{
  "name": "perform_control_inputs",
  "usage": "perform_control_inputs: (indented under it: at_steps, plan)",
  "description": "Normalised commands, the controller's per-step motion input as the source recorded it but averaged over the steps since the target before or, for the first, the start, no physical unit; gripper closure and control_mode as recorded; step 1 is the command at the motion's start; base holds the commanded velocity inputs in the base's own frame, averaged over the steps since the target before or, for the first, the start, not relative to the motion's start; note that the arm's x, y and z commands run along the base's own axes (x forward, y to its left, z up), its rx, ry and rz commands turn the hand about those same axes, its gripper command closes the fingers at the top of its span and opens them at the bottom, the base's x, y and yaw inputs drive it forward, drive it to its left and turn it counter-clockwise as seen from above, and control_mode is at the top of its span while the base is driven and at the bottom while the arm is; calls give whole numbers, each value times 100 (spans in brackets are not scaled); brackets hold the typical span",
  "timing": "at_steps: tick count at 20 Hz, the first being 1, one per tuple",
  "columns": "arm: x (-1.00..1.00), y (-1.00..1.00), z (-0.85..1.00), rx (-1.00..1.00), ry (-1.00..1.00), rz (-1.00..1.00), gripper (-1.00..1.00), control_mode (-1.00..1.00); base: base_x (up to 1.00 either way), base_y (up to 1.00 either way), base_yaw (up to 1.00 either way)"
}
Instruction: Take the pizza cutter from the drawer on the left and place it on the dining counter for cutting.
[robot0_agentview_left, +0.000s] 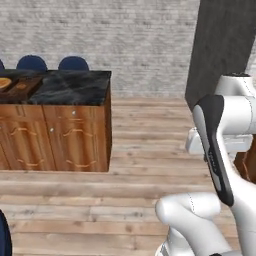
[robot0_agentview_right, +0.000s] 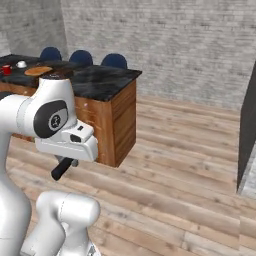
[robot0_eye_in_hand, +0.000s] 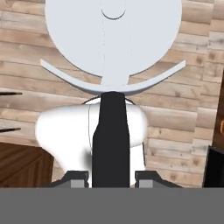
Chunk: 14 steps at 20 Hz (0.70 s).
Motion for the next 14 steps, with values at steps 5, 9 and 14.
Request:
perform_control_inputs:
  at_steps: [5,9,14]
  plan:
    - [0,0,0,0,0,0,100,100,100,18,21]
    - [0,0,0,0,0,0,100,100,100,15,17]
    - [0,0,0,0,0,0,100,100,100,21,16]
